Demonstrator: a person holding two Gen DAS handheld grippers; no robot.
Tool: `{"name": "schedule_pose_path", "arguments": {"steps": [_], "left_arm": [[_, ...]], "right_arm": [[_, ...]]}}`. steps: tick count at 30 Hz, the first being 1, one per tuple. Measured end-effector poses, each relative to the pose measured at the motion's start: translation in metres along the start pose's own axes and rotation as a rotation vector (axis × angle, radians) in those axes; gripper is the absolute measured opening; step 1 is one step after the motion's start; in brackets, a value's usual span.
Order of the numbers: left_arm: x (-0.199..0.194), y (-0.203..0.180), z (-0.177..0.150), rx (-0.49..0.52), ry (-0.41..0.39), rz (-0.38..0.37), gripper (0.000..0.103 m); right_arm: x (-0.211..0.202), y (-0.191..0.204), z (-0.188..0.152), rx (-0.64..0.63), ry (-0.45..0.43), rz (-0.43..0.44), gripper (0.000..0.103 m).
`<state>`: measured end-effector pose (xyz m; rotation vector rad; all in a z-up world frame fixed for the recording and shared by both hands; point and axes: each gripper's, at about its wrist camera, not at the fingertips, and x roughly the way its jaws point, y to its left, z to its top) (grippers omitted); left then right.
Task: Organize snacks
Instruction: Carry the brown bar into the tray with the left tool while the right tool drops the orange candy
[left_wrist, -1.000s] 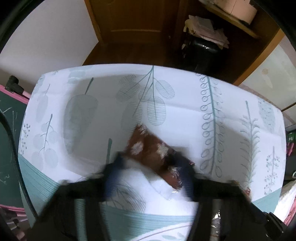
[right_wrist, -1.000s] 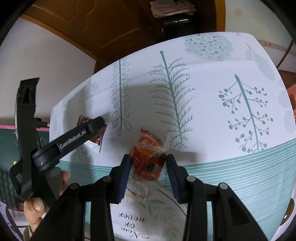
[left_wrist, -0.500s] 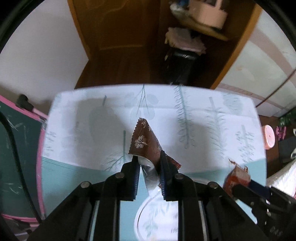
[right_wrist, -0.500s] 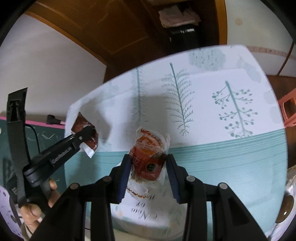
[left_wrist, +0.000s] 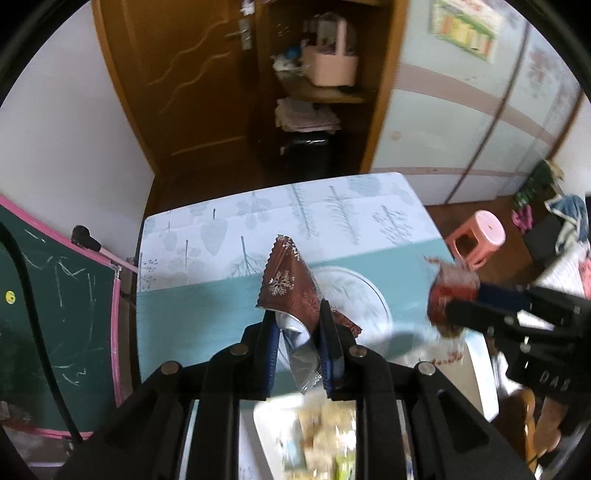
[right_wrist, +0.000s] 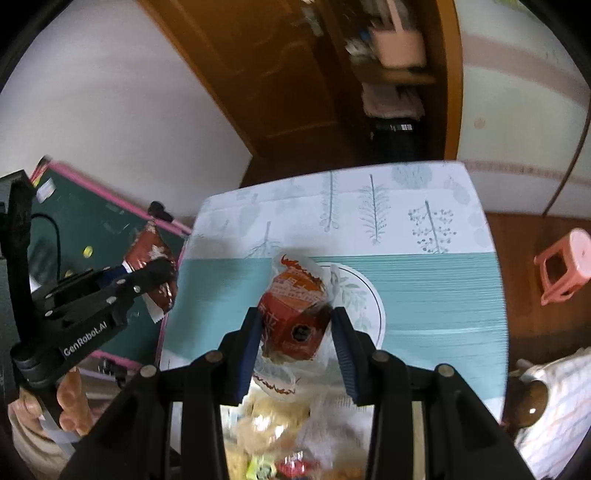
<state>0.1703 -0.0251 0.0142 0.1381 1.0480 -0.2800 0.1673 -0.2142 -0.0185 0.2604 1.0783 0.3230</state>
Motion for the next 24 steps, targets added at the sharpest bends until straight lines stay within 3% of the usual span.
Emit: {"name": "schedule_pose_path", "arguments": {"steps": [6,12,18,24], "left_arm": [[-0.058,-0.022,-0.048,0.072,-0.048,-0.04,0.017],[-0.092,-0.041,-0.092,0.124,-0.091,-0.085,0.017],[-0.097,-0.049,-0.129,0.127,-0.112,-0.134,0.018],[-0.075,-0.042,-0.156,0.094,-0.109,-0.153,0.018]], "right_arm": [[-0.062,0.03,-0.042,-0.111,-0.071,-0.009,0.039],[-0.098,0.05,-0.086,-0.171,-0.125,0.005,0.039],[-0.107,0.051,-0.124,-0.174,-0.151,0.016,0.039],[-0.106,0.04,-0.154,-0.107,-0.193,0.001,0.039]]}}
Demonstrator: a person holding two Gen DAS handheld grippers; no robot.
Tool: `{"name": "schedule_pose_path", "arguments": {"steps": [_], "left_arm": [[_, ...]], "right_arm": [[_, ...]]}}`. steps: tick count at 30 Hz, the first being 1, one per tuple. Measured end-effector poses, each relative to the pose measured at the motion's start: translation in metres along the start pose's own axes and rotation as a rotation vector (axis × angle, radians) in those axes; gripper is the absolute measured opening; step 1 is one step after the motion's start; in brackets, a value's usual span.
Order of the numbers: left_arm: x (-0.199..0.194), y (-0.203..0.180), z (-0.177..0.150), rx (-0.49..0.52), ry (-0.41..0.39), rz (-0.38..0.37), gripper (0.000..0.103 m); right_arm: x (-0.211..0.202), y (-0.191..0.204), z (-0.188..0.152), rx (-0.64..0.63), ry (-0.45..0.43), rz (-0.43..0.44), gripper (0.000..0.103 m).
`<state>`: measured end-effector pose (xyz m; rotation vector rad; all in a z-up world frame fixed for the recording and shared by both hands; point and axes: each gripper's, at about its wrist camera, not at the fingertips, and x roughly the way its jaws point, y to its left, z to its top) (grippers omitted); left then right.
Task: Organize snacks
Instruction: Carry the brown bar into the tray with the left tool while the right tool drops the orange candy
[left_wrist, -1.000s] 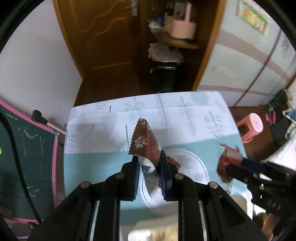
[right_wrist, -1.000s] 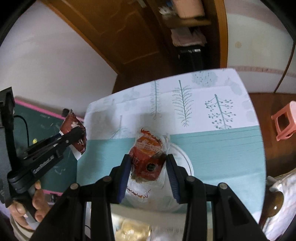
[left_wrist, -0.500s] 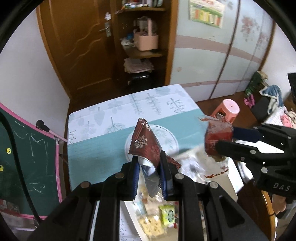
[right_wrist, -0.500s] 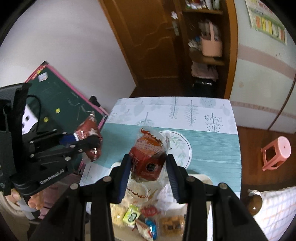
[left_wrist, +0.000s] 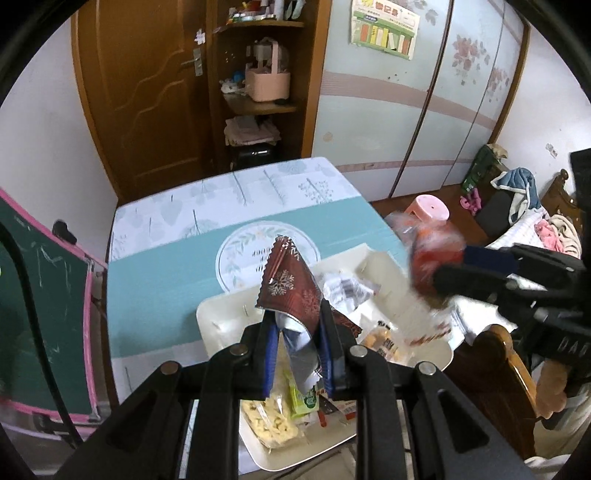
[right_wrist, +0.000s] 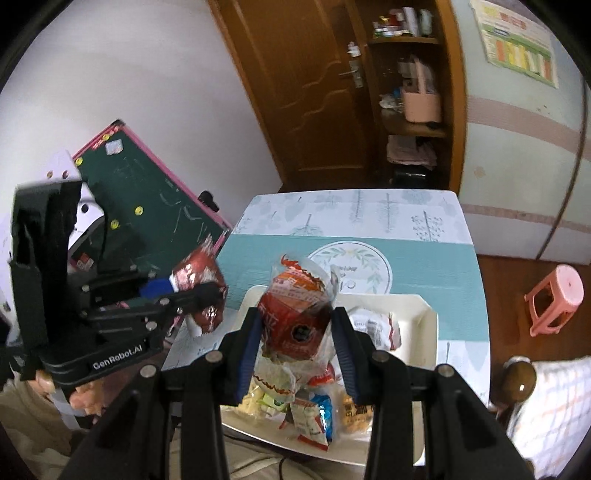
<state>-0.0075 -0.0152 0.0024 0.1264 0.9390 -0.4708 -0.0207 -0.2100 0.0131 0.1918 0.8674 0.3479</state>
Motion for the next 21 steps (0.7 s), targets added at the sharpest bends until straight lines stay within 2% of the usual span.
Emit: {"name": "schedule_pose_path", "arguments": {"steps": [3,6,10,15,21], "left_arm": [[0.017,0.005,-0.014,-0.01,0.005,0.021,0.018],[0.033,0.007,-0.029,-0.014,0.02,0.048,0.018],[0.06,0.006,-0.046,-0.009,0.066,0.086,0.018],[0.085,0.0,-0.06,-0.017,0.136,0.067,0.018],[0.093,-0.001,-0.057,-0.018,0.139,0.097,0.019]], "right_arm": [[0.002,-0.003,-0.015,0.008,-0.032,-0.102,0.039],[0.016,-0.008,-0.028,0.014,-0.005,-0.151,0.039],[0.042,-0.022,-0.045,0.056,0.071,-0.18,0.039],[0.07,-0.032,-0.062,0.101,0.155,-0.198,0.039],[0.083,-0.023,-0.066,0.057,0.183,-0.229,0.039]]}}
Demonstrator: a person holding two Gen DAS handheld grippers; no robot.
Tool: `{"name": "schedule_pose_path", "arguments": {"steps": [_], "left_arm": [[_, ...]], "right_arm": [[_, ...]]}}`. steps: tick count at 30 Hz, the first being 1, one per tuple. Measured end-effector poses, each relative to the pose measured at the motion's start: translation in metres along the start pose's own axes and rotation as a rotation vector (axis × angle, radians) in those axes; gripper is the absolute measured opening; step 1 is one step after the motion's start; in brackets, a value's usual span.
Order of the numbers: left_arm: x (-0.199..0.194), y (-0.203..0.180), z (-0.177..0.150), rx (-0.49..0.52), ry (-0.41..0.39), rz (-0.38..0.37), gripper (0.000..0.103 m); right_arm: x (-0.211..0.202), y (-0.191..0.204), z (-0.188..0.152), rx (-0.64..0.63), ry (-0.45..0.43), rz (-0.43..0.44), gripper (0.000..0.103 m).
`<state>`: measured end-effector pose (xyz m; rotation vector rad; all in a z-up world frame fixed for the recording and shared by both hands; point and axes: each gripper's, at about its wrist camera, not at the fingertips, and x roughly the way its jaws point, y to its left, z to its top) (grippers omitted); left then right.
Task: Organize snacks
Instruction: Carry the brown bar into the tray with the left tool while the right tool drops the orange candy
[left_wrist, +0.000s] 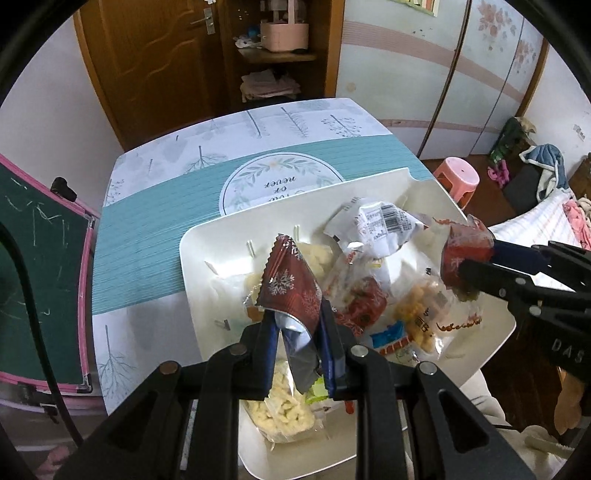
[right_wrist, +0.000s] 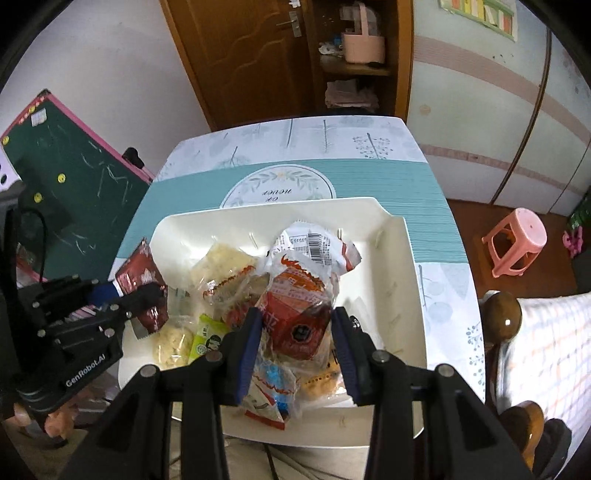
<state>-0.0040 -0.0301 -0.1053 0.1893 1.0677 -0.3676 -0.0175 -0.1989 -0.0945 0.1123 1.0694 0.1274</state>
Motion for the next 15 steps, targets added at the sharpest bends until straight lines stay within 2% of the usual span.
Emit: {"name": "schedule_pose_path", "arguments": {"steps": [6,8,9,10,12,15], "left_arm": [[0.007,0.001,0.001,-0.008,0.021,0.003,0.019],[0.009,0.0,0.001,-0.009,0.022,0.012,0.028],[0.009,0.0,0.002,-0.012,0.02,0.014,0.042],[0.009,0.0,0.002,-0.016,0.019,0.011,0.066],[0.007,-0.001,0.002,-0.024,0.004,0.008,0.094],[0.004,-0.002,0.003,-0.018,-0.015,0.003,0.095]], "right_arm": [[0.008,0.004,0.001,-0.016,0.021,-0.017,0.04],[0.01,0.003,0.001,-0.01,0.031,-0.017,0.04],[0.011,0.002,0.001,-0.005,0.035,-0.015,0.04],[0.013,0.002,0.001,0.0,0.041,-0.011,0.04],[0.013,0.002,0.0,0.001,0.041,-0.006,0.041],[0.013,0.005,-0.001,-0.01,0.036,-0.026,0.042]]}}
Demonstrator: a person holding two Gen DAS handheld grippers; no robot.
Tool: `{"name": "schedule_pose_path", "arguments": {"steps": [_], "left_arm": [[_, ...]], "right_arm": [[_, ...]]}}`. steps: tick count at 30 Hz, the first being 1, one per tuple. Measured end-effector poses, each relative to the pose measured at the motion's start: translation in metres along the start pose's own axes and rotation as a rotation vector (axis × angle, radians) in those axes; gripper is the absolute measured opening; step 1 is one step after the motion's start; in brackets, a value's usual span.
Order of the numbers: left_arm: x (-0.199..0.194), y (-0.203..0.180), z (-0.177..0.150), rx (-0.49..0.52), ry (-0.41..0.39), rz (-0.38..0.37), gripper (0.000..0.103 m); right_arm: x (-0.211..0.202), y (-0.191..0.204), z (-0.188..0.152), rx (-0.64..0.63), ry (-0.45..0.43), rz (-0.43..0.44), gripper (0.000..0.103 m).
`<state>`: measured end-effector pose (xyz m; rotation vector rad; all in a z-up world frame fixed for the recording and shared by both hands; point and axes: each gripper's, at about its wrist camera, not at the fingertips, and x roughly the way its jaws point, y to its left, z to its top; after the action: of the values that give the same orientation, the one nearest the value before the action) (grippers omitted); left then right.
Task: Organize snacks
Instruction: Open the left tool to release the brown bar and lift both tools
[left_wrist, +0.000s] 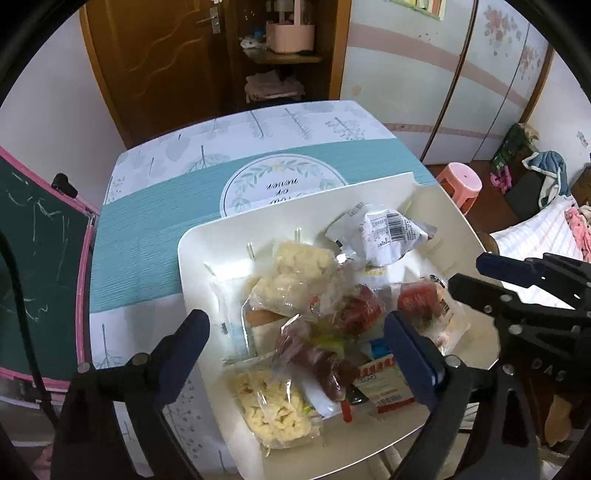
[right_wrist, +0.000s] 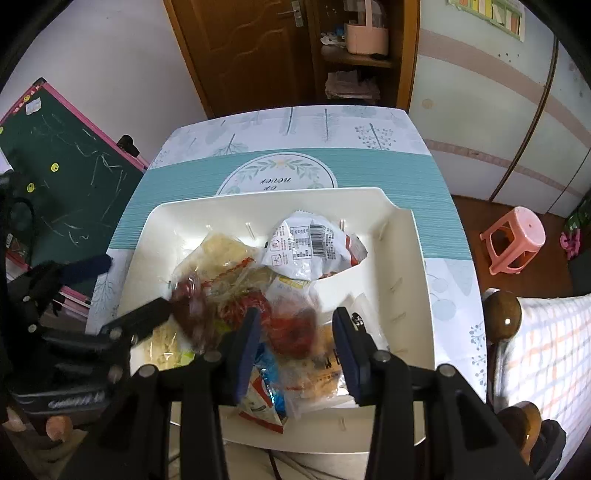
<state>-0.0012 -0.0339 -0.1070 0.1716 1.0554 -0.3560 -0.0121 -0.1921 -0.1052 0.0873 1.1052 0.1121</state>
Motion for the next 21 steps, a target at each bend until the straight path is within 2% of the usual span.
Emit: {"name": "schedule_pose_path", "arguments": {"steps": [3,12,16,21], "left_arm": [[0.001,-0.003,0.0,0.012,0.003,0.014,0.095],[0.002,-0.002,0.001,0.0,0.004,0.031,0.095],[-0.002,0.002,0.003,-0.013,-0.017,0.047,0.095],[-0.015,0.015,0.012,-0.075,-0.066,0.109,0.095]], "right_arm": [[0.002,0.002,0.0,-0.006,0.004,-0.002,0.045],[0.006,0.006,-0.001,-0.011,0.019,-0.007,0.046],[0.006,0.005,0.0,-0.008,0.018,-0.015,0.046],[-0.002,0.01,0.005,-0.022,-0.024,-0.036,0.046]]}}
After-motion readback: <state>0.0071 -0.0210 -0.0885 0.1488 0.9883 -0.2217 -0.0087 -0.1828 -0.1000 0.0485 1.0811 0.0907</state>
